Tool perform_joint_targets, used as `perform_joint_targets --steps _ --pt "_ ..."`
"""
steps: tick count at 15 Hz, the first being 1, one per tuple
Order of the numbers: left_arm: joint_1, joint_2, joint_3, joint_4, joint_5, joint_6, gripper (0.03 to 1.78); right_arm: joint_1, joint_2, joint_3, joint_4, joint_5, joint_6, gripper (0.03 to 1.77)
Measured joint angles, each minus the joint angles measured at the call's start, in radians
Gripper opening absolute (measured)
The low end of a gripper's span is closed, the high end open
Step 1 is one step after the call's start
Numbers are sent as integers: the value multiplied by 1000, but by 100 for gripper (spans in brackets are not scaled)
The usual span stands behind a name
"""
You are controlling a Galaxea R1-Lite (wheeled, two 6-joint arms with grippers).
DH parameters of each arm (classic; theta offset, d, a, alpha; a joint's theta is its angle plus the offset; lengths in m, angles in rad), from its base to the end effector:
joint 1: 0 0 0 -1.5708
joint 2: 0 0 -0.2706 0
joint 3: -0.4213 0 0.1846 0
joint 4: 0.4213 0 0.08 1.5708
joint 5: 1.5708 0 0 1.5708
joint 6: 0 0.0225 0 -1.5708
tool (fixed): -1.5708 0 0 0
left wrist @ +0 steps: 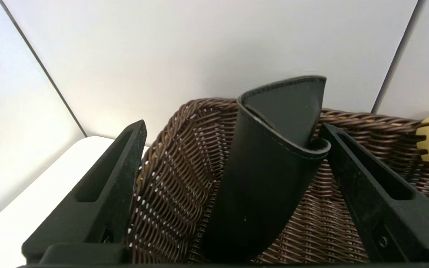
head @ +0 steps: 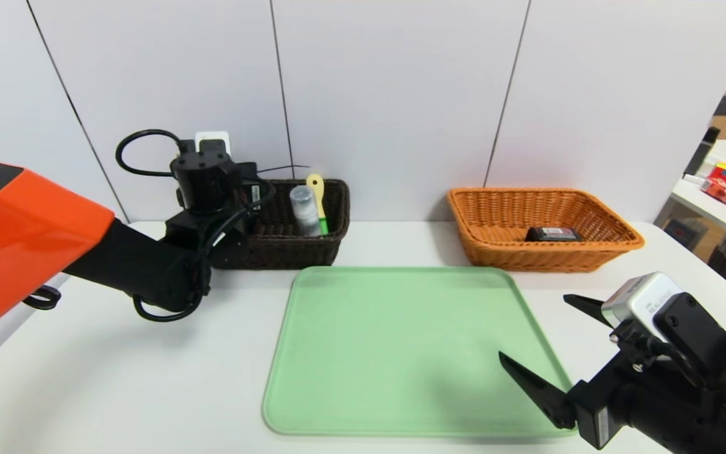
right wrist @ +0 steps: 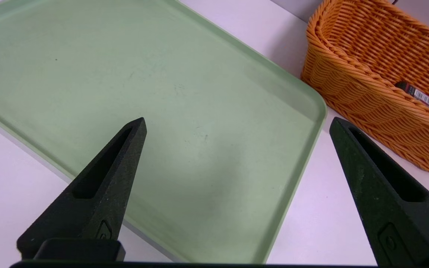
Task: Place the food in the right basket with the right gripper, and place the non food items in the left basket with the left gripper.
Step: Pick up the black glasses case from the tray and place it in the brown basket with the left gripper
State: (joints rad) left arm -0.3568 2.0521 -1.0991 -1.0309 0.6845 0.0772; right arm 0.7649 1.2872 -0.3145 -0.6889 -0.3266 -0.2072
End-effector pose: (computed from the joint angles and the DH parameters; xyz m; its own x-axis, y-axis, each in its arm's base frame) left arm 0.3625 -0.1199 0.1538 0.9446 0.3227 0.0603 -0.3247 0.9454 0.0278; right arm 0.1340 0.1186 0.1347 0.8781 0.3982 -0.2652 -0.4659 0.8375 -0.2854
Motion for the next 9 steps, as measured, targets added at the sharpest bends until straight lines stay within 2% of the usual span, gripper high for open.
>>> perform_joint_targets --steps 9 --pt "-5 -65 9 7 -1 26 168 14 -2 1 1 -5 0 170"
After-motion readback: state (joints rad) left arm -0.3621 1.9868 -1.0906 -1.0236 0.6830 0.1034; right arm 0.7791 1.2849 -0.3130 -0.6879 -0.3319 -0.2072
